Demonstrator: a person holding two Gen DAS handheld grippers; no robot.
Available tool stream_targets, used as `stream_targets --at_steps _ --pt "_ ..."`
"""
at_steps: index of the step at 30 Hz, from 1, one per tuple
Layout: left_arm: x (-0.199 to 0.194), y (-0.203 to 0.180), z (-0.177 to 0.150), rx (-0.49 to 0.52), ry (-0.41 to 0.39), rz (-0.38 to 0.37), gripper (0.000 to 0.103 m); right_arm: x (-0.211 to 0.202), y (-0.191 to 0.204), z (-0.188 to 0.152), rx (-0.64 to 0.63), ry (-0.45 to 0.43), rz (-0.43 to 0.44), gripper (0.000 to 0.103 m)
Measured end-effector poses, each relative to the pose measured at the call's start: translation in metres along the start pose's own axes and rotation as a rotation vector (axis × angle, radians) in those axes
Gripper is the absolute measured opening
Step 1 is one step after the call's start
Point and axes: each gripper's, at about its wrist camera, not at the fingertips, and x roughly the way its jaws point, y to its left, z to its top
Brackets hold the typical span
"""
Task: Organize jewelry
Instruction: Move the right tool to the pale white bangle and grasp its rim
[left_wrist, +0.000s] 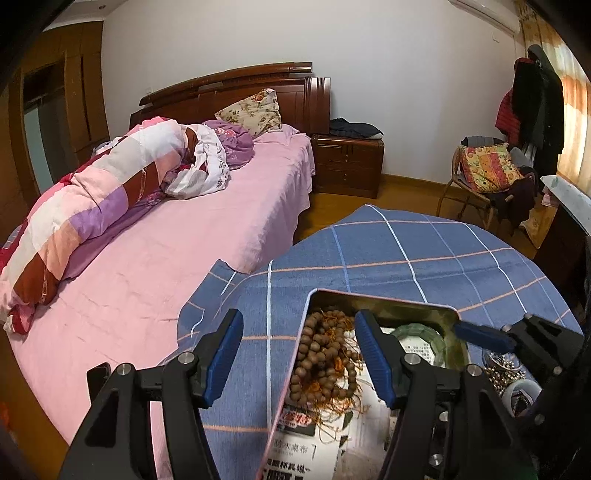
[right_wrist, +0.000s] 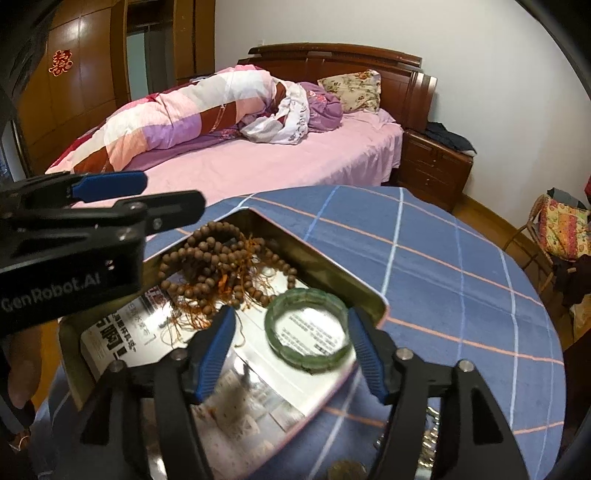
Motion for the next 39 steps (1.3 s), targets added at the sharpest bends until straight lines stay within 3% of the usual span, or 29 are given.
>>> stream_targets --at_steps 3,18,39 --pt "-0.007 -0.005 -0.005 -0.001 -0.006 -0.004 0.07 -0.01 -0.003 -0.004 -0.003 -0.014 -0.009 0.077" --pt "-0.037 -0.052 -0.03 0.055 0.0 -0.004 0.071 -0.057 -0.044 -0.048 0.086 -0.009 -0.051 0.086" --pt "-0.037 -0.105 -0.055 0.153 0.046 -0.006 0.071 -0.084 -0.105 -0.118 0.23 0.029 -0.12 0.087"
